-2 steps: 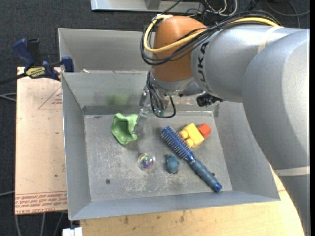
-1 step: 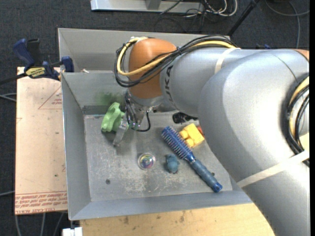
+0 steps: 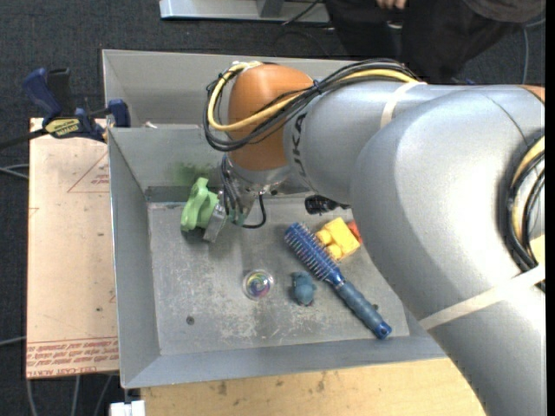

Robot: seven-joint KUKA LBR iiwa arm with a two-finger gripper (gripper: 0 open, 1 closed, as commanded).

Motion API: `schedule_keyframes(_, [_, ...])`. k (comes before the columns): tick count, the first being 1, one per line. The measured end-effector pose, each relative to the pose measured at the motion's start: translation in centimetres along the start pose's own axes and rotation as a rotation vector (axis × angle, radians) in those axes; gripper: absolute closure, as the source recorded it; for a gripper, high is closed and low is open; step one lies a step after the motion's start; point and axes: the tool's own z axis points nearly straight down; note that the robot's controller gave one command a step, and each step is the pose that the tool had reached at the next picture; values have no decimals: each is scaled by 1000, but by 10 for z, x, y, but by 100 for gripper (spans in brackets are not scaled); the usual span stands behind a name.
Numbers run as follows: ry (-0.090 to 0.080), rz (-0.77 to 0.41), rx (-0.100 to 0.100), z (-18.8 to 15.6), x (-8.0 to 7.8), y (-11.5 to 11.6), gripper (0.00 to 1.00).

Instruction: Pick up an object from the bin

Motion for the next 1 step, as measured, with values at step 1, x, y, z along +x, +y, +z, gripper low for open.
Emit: schedule_keyframes(1, [-4, 384, -5, -88, 28, 59, 100])
